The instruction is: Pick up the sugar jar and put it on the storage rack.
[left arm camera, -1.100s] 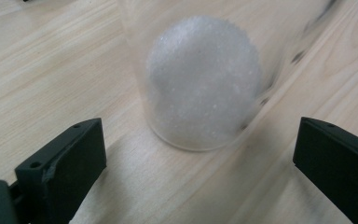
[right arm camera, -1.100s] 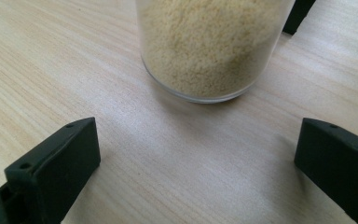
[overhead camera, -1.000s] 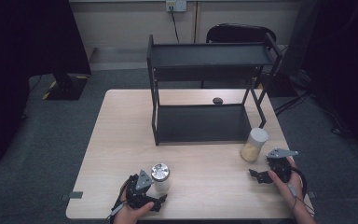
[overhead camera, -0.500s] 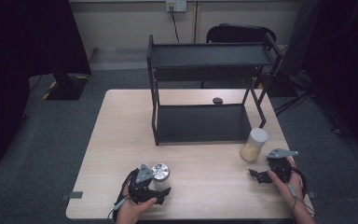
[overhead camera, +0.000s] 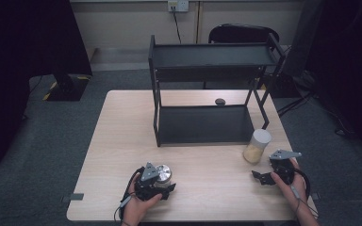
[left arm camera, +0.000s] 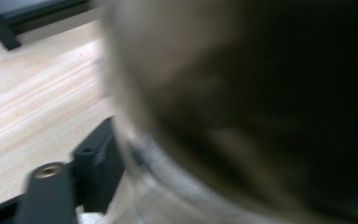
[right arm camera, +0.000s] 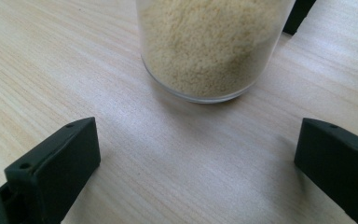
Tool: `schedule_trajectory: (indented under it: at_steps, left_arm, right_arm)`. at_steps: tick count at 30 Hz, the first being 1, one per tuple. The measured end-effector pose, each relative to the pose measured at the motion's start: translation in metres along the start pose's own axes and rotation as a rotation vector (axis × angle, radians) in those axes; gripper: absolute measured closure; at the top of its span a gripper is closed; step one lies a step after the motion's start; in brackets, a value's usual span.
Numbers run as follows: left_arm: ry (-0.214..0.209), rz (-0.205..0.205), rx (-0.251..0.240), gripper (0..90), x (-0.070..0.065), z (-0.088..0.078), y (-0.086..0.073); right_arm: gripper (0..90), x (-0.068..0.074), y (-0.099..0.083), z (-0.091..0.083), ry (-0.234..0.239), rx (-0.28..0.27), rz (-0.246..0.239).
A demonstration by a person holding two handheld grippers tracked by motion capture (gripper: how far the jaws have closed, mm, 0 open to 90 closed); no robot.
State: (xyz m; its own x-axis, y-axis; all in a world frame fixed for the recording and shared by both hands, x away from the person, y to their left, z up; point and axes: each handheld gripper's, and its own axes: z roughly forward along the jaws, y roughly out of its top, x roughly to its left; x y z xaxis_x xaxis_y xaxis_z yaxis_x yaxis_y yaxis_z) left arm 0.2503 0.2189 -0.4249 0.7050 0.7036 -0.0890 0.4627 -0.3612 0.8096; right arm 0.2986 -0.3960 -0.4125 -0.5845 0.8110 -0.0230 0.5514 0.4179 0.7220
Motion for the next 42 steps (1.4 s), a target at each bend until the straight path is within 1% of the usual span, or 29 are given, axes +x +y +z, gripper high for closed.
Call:
schedule_trajectory:
  at_steps: [2, 4, 7, 10, 13, 19, 21, 22, 23, 25, 26, 29, 30, 31, 33, 34, 39, 40, 42]
  left_arm:
    - [0.011, 0.019, 0.013, 28.5, -0.002, 0.0, 0.004]
    - [0.018, 0.022, 0.013, 29.1, -0.004, 0.0, 0.004]
    - [0.015, 0.022, 0.018, 29.6, -0.004, 0.001, 0.007]
    - [0.003, 0.036, 0.026, 29.9, -0.002, 0.0, 0.011]
    - [-0.012, 0.029, 0.021, 30.1, 0.0, 0.0, 0.015]
    - [-0.045, 0.027, 0.04, 30.3, 0.006, -0.001, 0.027]
    - [-0.048, 0.029, 0.036, 30.4, 0.006, -0.001, 0.03]
    - [-0.056, 0.028, 0.036, 30.4, 0.007, -0.001, 0.032]
    - [-0.061, 0.02, 0.033, 30.5, 0.009, -0.001, 0.035]
    - [-0.059, 0.027, 0.038, 30.6, 0.009, 0.0, 0.04]
    - [-0.059, 0.027, 0.038, 30.6, 0.009, 0.0, 0.04]
    - [-0.063, 0.037, 0.044, 30.7, 0.011, 0.001, 0.051]
    - [-0.063, 0.037, 0.044, 30.6, 0.011, 0.001, 0.051]
    - [-0.07, 0.038, 0.046, 30.7, 0.012, 0.002, 0.055]
    - [-0.077, 0.034, 0.042, 30.7, 0.014, 0.004, 0.058]
    - [-0.077, 0.034, 0.042, 30.7, 0.014, 0.004, 0.058]
    - [-0.084, 0.026, 0.052, 30.8, 0.014, 0.01, 0.069]
    - [-0.084, 0.026, 0.052, 30.8, 0.014, 0.01, 0.069]
    - [-0.084, 0.033, 0.057, 30.8, 0.014, 0.013, 0.074]
  right_arm:
    - [0.0, 0.0, 0.0, 0.0, 0.0, 0.0, 0.0]
    - [0.0, 0.0, 0.0, 0.0, 0.0, 0.0, 0.0]
    - [0.0, 0.0, 0.0, 0.0, 0.0, 0.0, 0.0]
    - [0.0, 0.0, 0.0, 0.0, 0.0, 0.0, 0.0]
    - [0.0, 0.0, 0.0, 0.0, 0.0, 0.0, 0.0]
    - [0.0, 0.0, 0.0, 0.0, -0.001, 0.0, 0.001]
    - [0.0, 0.0, 0.0, 0.0, -0.001, 0.0, 0.001]
    - [0.0, 0.0, 0.0, 0.0, -0.001, 0.0, 0.001]
    - [0.0, 0.0, 0.0, 0.0, -0.002, 0.0, 0.002]
    - [0.0, 0.001, 0.0, 0.0, -0.002, 0.0, 0.002]
    - [0.0, 0.001, 0.0, 0.0, -0.002, 0.0, 0.002]
    - [0.0, 0.001, 0.0, 0.0, -0.003, 0.0, 0.003]
    - [0.0, 0.001, 0.0, 0.0, -0.003, 0.0, 0.003]
    - [0.0, 0.001, 0.0, 0.0, -0.003, 0.0, 0.003]
    - [0.0, 0.001, 0.0, 0.0, -0.003, 0.0, 0.003]
    - [0.0, 0.001, 0.0, 0.0, -0.003, 0.0, 0.003]
    - [0.0, 0.001, 0.0, 0.0, -0.003, 0.0, 0.004]
    - [0.0, 0.001, 0.0, 0.0, -0.003, 0.0, 0.004]
    - [0.0, 0.001, 0.0, 0.0, -0.003, 0.0, 0.004]
